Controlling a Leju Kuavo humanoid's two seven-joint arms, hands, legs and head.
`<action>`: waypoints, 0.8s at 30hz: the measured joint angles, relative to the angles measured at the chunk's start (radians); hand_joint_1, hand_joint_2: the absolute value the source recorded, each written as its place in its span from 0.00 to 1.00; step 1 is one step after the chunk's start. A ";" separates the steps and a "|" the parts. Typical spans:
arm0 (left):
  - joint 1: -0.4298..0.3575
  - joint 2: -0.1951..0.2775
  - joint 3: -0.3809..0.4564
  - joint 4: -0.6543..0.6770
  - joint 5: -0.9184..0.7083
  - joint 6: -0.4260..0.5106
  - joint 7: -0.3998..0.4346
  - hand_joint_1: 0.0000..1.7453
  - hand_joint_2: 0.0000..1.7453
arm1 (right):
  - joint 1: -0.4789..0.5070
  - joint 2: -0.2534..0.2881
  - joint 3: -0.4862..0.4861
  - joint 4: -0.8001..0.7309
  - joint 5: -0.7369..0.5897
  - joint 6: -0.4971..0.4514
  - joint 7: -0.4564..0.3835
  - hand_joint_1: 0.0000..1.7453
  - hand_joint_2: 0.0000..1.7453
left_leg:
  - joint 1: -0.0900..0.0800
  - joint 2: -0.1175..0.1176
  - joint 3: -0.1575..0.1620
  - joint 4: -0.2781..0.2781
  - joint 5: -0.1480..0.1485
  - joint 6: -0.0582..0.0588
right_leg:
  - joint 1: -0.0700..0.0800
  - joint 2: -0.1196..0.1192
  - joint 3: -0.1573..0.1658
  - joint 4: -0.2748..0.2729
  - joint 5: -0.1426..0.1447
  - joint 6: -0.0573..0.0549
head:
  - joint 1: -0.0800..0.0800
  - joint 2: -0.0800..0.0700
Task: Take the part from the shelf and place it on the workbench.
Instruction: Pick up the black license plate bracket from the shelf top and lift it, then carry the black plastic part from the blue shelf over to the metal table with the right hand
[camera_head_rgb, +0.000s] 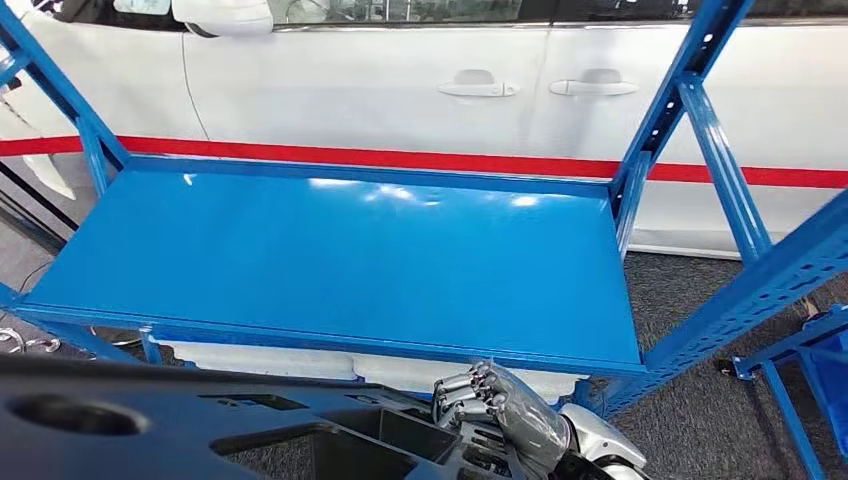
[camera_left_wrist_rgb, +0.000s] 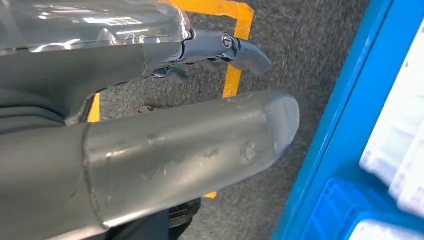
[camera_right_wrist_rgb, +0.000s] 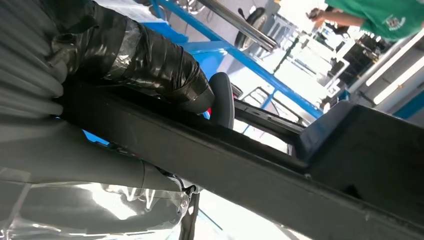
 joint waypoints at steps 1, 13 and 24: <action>-0.001 0.002 -0.001 0.000 -0.002 0.001 0.000 0.00 0.00 | 0.000 -0.001 0.002 -0.004 0.002 -0.001 0.000 1.00 1.00 | 0.000 -0.010 -0.017 0.055 -0.048 -0.002 | 0.002 0.006 -0.011 0.001 0.009 -0.005 | 0.000 0.000; -0.021 0.019 -0.006 0.000 -0.011 -0.010 -0.012 0.00 0.00 | -0.026 -0.004 0.012 -0.004 -0.032 0.015 0.020 1.00 1.00 | -0.028 -0.077 0.192 -0.139 -0.015 0.074 | 0.014 0.092 -0.105 -0.022 0.130 0.019 | 0.000 0.000; -0.025 0.004 -0.009 0.000 -0.025 -0.001 0.002 0.00 0.00 | -0.037 -0.031 0.016 0.020 -0.029 0.017 0.029 1.00 1.00 | -0.003 -0.007 0.028 -0.093 0.090 0.044 | -0.021 0.013 0.042 0.060 -0.020 0.074 | 0.001 0.000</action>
